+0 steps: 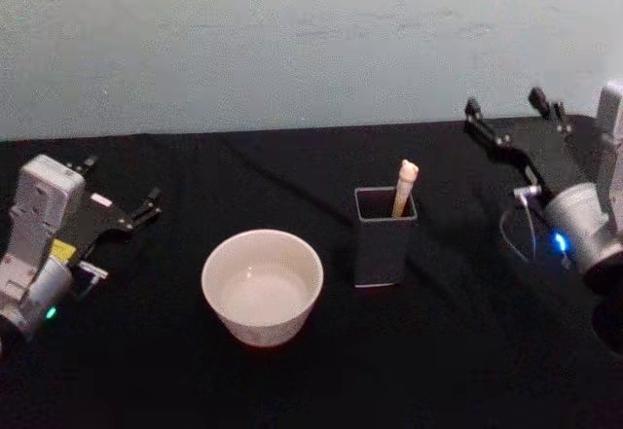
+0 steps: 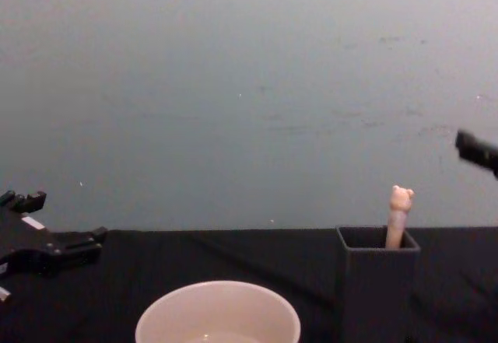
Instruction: Pick up the stirring spoon with one hand, stir inside the cup, then place it back in its original position.
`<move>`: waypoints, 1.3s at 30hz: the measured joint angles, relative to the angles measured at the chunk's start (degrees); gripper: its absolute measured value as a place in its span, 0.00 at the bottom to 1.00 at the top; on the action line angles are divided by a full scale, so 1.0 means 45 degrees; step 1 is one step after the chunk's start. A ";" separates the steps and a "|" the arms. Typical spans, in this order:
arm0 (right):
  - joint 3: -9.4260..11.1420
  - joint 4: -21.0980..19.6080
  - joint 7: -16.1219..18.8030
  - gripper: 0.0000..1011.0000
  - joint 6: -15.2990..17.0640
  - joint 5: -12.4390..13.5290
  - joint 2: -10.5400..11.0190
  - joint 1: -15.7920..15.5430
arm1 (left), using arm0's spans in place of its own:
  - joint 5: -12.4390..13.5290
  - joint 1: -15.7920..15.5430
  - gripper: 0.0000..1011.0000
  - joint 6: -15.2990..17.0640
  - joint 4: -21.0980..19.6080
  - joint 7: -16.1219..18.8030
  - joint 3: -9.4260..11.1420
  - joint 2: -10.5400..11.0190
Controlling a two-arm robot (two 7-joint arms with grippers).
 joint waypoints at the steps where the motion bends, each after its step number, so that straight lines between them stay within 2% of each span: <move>1: -0.0020 0.0134 -0.0092 0.99 0.0063 -0.0234 0.0047 -0.0110 | 0.0000 0.0000 0.99 0.0000 -0.0001 0.0000 0.0000 0.0000; 8: -0.0078 0.0521 -0.0149 0.99 0.0629 -0.0797 0.0193 -0.0624 | 0.0000 0.0000 0.99 0.0000 0.0000 0.0000 -0.0001 0.0000; 13: -0.0076 0.0812 -0.0106 0.99 0.0869 -0.1020 0.0159 -0.0722 | 0.0000 0.0000 0.99 0.0000 0.0001 0.0000 -0.0001 0.0000; 39: -0.0083 0.0739 -0.0090 0.99 0.0842 -0.0992 0.0184 -0.0724 | 0.0000 0.0000 0.99 0.0000 0.0000 -0.0001 -0.0001 0.0000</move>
